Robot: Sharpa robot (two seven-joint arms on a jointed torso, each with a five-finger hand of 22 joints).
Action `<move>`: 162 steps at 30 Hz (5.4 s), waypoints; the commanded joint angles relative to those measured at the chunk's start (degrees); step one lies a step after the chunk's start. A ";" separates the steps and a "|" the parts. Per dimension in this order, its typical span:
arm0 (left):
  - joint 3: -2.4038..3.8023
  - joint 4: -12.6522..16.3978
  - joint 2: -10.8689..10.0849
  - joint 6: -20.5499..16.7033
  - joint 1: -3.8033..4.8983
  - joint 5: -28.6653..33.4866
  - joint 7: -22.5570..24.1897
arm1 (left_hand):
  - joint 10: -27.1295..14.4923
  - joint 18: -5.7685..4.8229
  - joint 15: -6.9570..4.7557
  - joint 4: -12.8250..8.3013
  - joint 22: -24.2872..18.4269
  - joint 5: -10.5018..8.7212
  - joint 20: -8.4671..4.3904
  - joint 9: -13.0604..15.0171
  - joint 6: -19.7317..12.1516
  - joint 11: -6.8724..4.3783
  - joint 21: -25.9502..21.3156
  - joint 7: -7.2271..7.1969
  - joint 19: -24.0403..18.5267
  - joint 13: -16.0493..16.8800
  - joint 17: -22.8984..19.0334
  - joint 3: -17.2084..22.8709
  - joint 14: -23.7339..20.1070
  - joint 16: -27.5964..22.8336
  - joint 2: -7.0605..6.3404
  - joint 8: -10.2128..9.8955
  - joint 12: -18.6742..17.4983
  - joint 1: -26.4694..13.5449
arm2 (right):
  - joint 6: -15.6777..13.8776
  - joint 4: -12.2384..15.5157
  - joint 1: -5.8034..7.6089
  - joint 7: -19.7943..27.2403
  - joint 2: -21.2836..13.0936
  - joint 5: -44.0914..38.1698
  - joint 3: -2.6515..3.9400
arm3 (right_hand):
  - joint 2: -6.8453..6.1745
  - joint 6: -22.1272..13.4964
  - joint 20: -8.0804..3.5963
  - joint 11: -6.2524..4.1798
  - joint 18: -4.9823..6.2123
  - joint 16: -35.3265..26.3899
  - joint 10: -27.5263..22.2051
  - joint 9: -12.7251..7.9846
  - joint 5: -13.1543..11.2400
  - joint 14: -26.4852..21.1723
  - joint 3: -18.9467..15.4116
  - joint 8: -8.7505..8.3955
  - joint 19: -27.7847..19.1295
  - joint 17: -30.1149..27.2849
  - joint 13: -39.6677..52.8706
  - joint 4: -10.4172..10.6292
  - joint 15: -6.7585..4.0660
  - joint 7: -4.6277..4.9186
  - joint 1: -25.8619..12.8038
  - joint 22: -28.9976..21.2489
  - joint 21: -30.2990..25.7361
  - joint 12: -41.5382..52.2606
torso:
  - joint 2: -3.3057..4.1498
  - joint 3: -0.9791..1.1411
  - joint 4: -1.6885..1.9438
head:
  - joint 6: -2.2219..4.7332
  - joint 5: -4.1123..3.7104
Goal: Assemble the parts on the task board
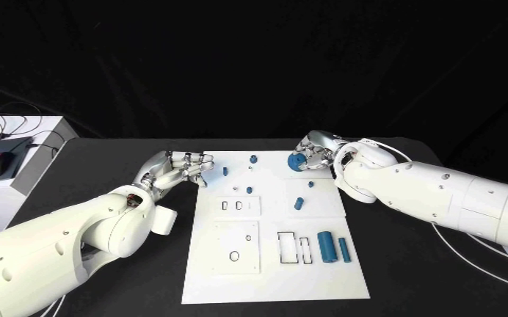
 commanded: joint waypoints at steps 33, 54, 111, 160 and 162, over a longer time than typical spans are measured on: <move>0.04 0.35 0.24 1.08 0.00 -0.11 0.29 | -0.42 0.67 -0.07 -0.21 -0.05 -0.12 0.15 0.09 0.02 -0.14 0.30 0.00 -0.09 0.05 -0.07 0.07 -0.20 0.08 0.57 0.03 0.07 -0.08 | -8.69 6.61 -0.77 -2.10 6.77 -13.83 -0.37 | -0.95 1.35 -0.49 -0.27 -0.72 -0.49 0.89 0.19 -3.43 0.12 -3.82 0.21 4.58 0.85 0.25 2.59 -0.34 0.50 -1.07 11.04 0.84 -0.26 | 0.12 -0.10 0.12 | 0.53 0.35; 0.05 0.68 0.11 1.08 0.02 -0.11 0.32 | -0.42 0.67 -0.07 -0.21 -0.05 -0.12 0.15 0.09 0.02 -0.14 0.30 0.00 -0.09 0.05 -0.07 0.07 -0.20 0.08 0.57 0.03 0.07 -0.08 | -8.16 2.76 -2.27 -2.95 10.77 -16.56 -0.60 | -1.07 1.23 -0.48 -0.26 -0.72 -0.61 0.72 0.20 -3.52 0.12 -3.83 0.21 4.56 0.95 -0.04 2.80 -0.33 0.54 -0.85 11.05 0.84 -0.75 | 0.06 -0.02 0.08 | -0.04 0.76; 0.07 0.35 0.22 0.87 0.02 -0.03 0.43 | -0.49 0.71 -0.06 -0.20 -0.60 -0.13 0.18 0.08 -0.04 -0.10 0.81 0.06 -0.25 0.05 -0.12 0.44 -0.20 0.12 0.44 0.02 0.07 -0.16 | -7.33 1.91 -2.48 -1.45 10.26 -13.08 -0.62 | -5.23 -3.87 0.45 0.83 -0.60 -0.41 -1.34 0.24 -5.30 0.27 -6.82 -0.07 4.54 3.13 -4.32 13.29 0.57 1.62 -4.63 11.18 1.38 -3.31 | 0.07 0.04 -0.11 | 0.06 1.54; 0.06 0.11 -0.04 0.76 -0.01 -0.02 0.57 | -0.56 0.72 -0.04 -0.20 -0.69 -0.13 0.19 0.08 -0.09 -0.07 0.88 0.13 -0.26 0.05 -0.13 0.45 -0.18 0.13 0.43 0.02 0.08 -0.17 | -3.24 6.86 -3.18 -2.54 4.64 -11.19 -1.19 | -0.78 -1.97 0.22 0.46 -1.15 0.82 0.22 0.21 -2.20 0.40 -7.88 -0.09 4.70 3.85 -1.80 12.18 0.32 1.00 -10.75 11.75 4.01 -1.36 | 0.13 0.09 -0.14 | -0.03 1.67; 0.06 0.10 -0.06 0.75 -0.01 -0.02 0.59 | -0.60 0.73 -0.04 -0.26 -0.96 -0.12 0.20 0.09 -0.09 -0.06 1.12 0.13 -0.36 0.05 -0.13 0.56 -0.24 0.14 0.40 0.03 0.08 -0.10 | -3.50 7.30 -3.22 -2.63 4.24 -11.15 -1.19 | -0.78 -1.97 0.22 0.46 -1.15 0.82 0.22 0.21 -2.20 0.40 -7.88 -0.09 4.70 3.85 -1.80 12.18 0.32 1.00 -10.75 11.75 4.01 -1.36 | 0.14 0.09 -0.15 | -0.03 1.66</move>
